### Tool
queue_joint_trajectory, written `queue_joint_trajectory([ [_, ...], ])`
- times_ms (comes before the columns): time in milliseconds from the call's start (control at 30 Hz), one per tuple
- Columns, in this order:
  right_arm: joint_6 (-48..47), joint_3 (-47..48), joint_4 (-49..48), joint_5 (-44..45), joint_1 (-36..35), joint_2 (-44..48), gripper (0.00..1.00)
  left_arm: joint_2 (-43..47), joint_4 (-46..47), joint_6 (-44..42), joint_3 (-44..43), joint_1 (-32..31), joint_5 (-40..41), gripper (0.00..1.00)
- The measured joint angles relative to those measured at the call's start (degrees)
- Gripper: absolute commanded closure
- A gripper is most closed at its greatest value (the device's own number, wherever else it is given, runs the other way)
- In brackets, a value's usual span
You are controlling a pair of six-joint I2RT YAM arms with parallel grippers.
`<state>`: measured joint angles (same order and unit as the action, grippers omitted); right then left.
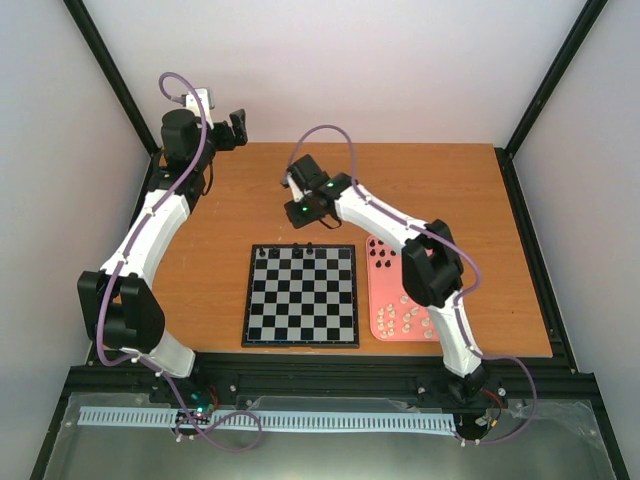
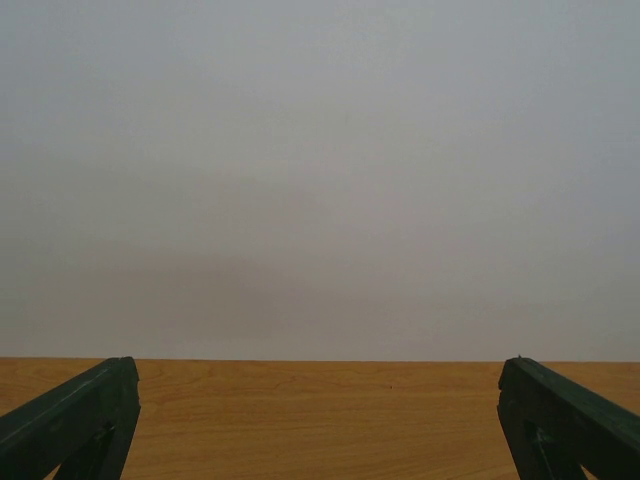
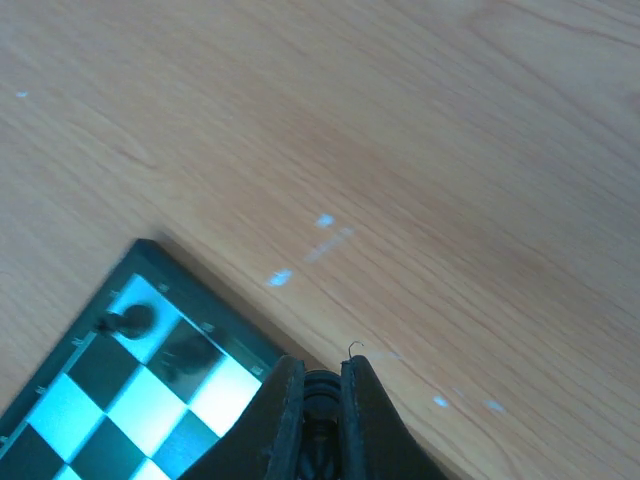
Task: Set up the chess pieces on the board
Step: Place the chess piece on the chessboard.
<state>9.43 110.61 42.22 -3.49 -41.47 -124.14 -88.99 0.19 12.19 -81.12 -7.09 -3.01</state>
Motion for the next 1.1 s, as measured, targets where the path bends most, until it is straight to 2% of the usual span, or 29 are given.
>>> queue_joint_trajectory([
  [200,-2.0,9.7,3.6,-2.8,-3.6,-6.5,0.97,0.0,0.0,0.0,0.0,0.0,0.0,0.00],
  [333,-3.0,12.3,6.3,-3.0,-4.5,-8.0,0.97,0.0,0.0,0.0,0.0,0.0,0.0,0.00],
  [667,-5.2,14.7,11.9,-3.0,-6.1,-10.5,0.97,0.0,0.0,0.0,0.0,0.0,0.0,0.00],
  [1100,-5.3,14.7,12.9,0.2,-7.8,-12.1,0.97,0.0,0.0,0.0,0.0,0.0,0.0,0.00],
])
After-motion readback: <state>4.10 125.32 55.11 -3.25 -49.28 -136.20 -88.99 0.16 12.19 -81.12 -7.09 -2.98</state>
